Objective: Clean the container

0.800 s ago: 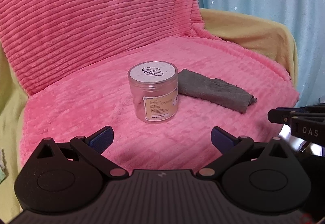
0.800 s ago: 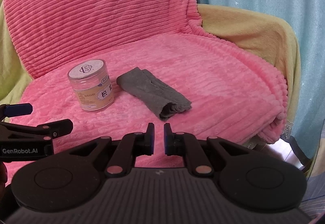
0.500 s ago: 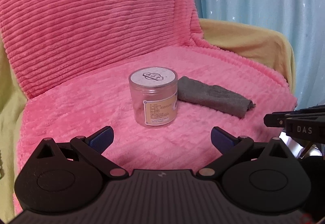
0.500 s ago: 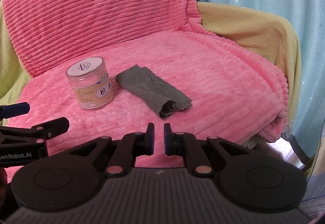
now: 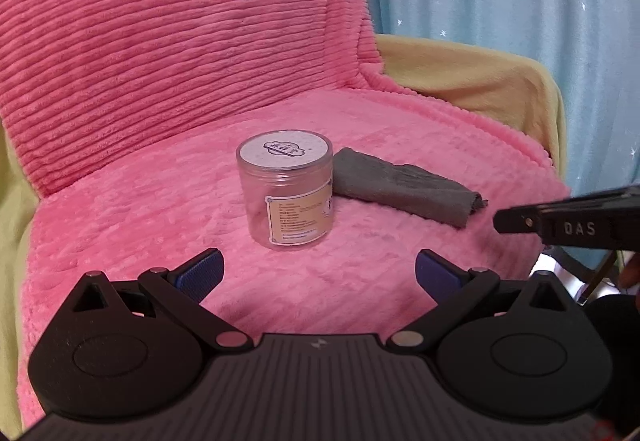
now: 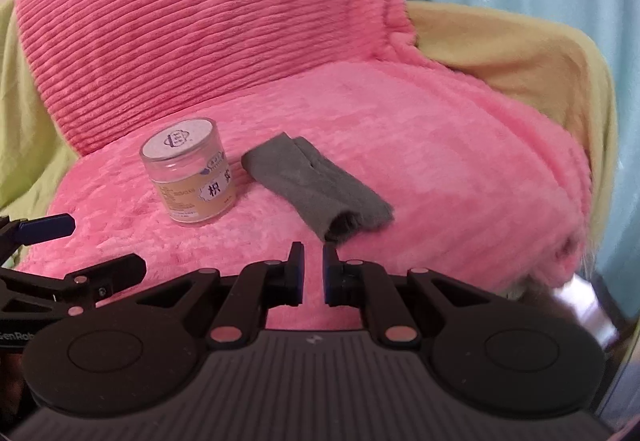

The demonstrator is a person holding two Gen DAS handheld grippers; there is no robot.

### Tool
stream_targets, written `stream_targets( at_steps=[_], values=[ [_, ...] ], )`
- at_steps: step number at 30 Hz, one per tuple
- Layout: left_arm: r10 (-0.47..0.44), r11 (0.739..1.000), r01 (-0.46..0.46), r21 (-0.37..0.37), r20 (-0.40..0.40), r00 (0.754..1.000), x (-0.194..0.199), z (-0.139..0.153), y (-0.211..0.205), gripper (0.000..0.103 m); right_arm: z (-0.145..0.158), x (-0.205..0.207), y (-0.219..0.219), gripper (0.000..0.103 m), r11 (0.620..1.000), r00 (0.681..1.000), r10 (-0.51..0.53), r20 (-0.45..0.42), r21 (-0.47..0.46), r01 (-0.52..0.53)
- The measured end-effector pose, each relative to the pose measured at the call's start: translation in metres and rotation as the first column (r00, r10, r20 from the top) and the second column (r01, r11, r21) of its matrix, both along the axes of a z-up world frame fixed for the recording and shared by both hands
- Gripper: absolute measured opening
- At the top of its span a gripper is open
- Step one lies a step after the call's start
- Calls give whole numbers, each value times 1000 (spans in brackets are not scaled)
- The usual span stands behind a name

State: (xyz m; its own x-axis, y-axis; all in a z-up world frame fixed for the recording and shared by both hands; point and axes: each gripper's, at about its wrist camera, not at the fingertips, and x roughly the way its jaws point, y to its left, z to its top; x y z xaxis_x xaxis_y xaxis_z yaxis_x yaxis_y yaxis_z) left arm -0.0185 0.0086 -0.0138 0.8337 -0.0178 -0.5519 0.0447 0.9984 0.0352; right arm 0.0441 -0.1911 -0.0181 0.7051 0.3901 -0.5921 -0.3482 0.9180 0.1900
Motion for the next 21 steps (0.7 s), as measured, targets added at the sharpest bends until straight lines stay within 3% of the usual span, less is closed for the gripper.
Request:
stream_targets(
  at_steps=[4,10,14,21],
  values=[
    [11,1000,-11,-9,6,1000,9,2,8,103,1,17,19,7,989,995,96,39,-120,-90],
    [-20,997,18,74,30,999,31,1,13,103,-6,41,55,6,925,969,239,66,-319,-206],
    [-37,992,35,118,11,999,44,-9,13,103,-10,57,79,6,853,940,334,67,-447,-271],
    [-29,997,29,73,-2,1000,54,-15,27,103,-22,65,114,6,695,878,477,36,-626,-352]
  ],
)
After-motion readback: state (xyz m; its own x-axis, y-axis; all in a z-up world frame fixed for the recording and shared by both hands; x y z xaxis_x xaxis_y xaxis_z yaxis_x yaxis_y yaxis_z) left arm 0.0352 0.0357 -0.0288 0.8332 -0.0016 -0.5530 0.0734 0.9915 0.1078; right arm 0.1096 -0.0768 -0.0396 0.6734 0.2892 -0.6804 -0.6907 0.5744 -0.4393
